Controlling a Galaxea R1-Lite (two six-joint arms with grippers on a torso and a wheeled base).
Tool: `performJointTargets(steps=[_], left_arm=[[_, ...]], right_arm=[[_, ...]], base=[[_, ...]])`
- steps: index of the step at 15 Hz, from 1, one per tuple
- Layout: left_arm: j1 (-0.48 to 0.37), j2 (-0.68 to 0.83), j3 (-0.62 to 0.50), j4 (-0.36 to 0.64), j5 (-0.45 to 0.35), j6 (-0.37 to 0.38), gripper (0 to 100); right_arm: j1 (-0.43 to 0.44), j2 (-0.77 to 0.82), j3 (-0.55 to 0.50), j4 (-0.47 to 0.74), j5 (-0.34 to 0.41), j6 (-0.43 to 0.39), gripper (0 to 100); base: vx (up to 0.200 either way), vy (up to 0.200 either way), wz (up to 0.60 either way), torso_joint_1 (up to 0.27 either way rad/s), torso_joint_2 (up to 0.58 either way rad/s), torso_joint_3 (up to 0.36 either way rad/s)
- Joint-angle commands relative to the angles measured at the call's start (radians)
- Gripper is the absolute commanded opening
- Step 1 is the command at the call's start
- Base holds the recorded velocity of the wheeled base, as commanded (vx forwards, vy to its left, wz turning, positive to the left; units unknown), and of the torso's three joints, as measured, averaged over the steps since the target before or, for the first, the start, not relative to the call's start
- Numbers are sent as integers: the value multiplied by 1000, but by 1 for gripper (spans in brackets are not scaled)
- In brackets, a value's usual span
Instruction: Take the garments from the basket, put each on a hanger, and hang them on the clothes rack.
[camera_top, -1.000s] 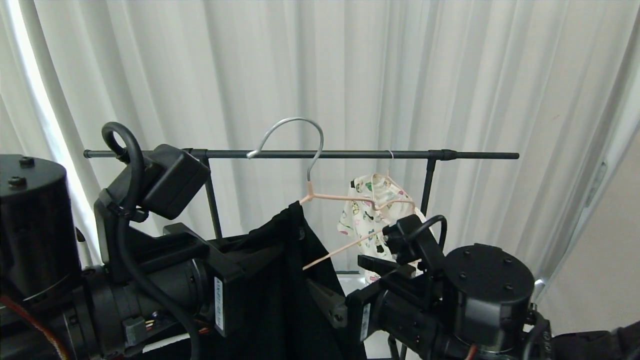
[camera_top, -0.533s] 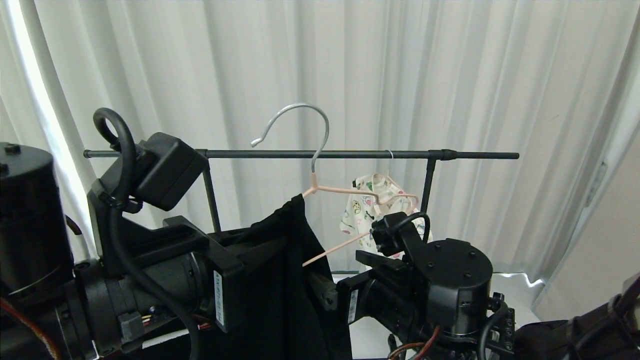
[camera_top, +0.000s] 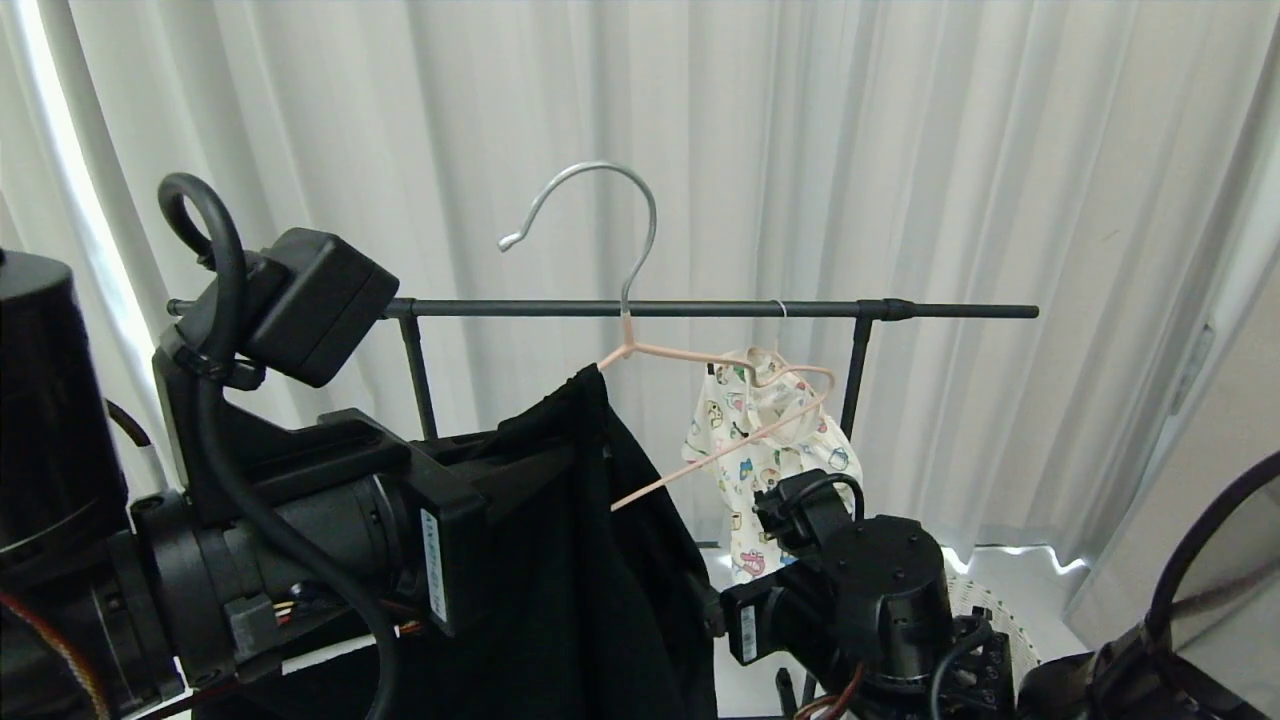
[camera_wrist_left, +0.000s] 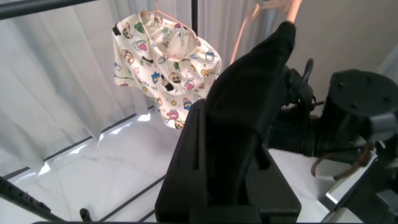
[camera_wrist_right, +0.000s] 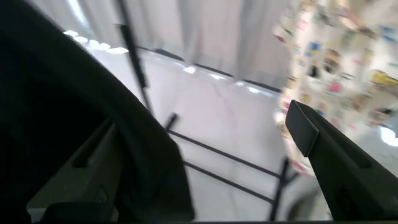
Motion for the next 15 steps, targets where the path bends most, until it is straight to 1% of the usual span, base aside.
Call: performJointTargets(steps=[1,4,6,7,9,10,11,13,15], left_arm=[[16,-1,-1,-1,0,-1,0],[48,-1,4,-1,3,2,0],[56,-1,4,-1,3,2,0],[56,0,2,-1,3,2,0],[55,6,-4,-3,2,1,0],[55,9,-10,-10,2,1,0],[53,9,-12,-18,0,1,0],[50,8,-13,-19,0,-1,0],[21,5,-13,-19,0,-1,0]], right_arm=[[-52,-1,16,0,-11,-17,100],[-125,-14,49,-2,-19,-52,100],[-142,-41,53,-2,-13,-50,100],[-127,-69,53,-2,6,-44,100],[-65,-112,55,-2,58,-23,100],[-16,-130,53,-2,91,9,100],[16,-136,46,-2,108,34,100],[80,-139,4,-2,125,71,100],[91,-118,-48,-2,128,72,100]], base=[[0,0,0,0,0,0],[0,0,0,0,0,0],[0,0,0,0,0,0],[0,0,0,0,0,0],[0,0,0,0,0,0],[0,0,0,0,0,0],[0,0,0,0,0,0],[0,0,0,0,0,0],[0,0,0,0,0,0]])
